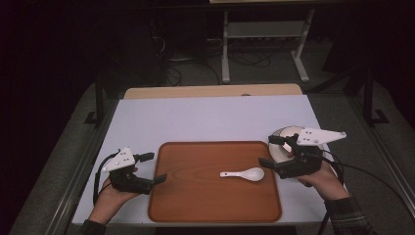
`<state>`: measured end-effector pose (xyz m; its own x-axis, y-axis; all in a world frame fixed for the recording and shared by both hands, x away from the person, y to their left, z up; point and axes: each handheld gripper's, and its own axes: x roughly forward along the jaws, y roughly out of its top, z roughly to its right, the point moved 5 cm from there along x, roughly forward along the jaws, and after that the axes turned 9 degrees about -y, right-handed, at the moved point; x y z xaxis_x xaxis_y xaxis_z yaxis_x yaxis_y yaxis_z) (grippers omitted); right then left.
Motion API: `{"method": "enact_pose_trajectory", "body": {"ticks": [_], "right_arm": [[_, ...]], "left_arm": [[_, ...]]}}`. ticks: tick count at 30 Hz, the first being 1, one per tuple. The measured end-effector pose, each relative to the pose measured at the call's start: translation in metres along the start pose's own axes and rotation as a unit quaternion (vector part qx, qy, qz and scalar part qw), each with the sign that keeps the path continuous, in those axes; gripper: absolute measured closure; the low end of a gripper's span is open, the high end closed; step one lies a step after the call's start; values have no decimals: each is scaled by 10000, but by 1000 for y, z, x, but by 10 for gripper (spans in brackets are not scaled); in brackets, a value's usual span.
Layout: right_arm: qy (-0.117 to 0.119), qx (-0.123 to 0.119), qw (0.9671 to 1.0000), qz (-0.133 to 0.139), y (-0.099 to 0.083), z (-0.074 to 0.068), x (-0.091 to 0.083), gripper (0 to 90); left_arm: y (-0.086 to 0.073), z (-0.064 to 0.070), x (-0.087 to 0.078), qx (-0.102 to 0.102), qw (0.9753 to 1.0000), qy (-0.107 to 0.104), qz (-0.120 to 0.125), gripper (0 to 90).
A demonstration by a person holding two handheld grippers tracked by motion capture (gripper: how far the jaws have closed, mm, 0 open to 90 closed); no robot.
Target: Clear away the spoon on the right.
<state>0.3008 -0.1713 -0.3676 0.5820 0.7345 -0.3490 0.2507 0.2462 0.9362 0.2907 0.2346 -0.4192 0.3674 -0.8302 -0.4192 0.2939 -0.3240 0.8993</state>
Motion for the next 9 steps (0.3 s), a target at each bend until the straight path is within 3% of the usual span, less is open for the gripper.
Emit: {"method": "enact_pose_trajectory", "body": {"ticks": [9], "right_arm": [[0, -2, 10000, 31, -2, 0, -6, 158]], "left_arm": [[1, 0, 0, 22, 10000, 14, 15, 111]]}}
